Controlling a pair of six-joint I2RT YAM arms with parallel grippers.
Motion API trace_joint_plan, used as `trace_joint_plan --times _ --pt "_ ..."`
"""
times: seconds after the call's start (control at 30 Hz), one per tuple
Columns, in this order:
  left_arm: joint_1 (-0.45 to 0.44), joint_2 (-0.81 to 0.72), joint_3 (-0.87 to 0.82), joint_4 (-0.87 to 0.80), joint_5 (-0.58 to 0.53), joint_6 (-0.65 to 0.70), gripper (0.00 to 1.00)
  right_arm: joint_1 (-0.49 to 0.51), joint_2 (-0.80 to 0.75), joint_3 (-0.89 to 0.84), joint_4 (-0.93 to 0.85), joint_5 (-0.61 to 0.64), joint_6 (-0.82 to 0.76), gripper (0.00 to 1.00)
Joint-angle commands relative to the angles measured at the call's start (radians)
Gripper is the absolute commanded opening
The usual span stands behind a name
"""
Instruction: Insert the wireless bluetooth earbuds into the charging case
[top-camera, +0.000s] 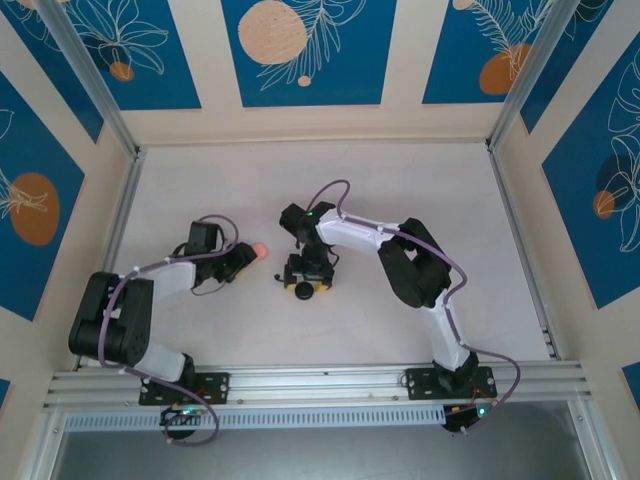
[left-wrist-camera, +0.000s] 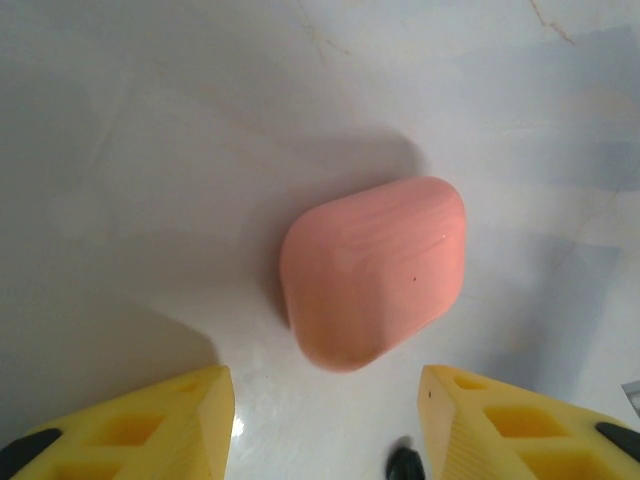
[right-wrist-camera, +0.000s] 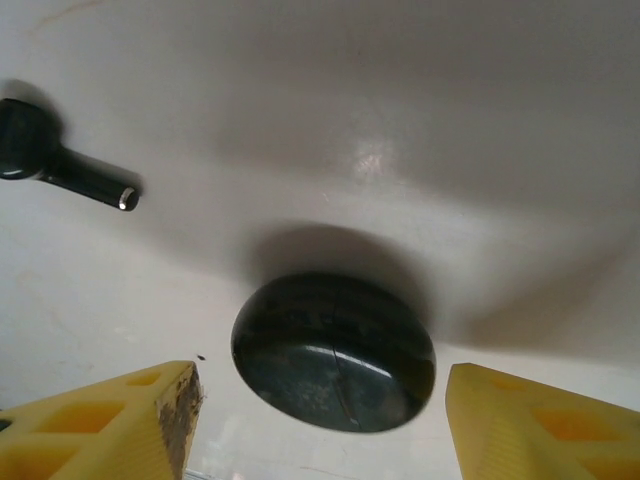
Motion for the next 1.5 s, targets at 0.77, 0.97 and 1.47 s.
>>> trace_joint_plan --times 0.77,0.97,1.47 --pt "0.016 -0.164 0.089 -0.294 -0.143 0.154 0.51 0.052 0.116 0.094 -0.144 0.183 -0.105 0.55" --pt "0.016 -0.165 0.091 -0.252 -0.059 0.182 0.51 0.056 -0.033 -0.033 0.028 0.232 -0.177 0.45" --pt "0.005 -0.129 0.108 -0.050 0.482 0.229 0.49 0.026 -0.516 -0.441 0.573 0.285 -0.834 0.38"
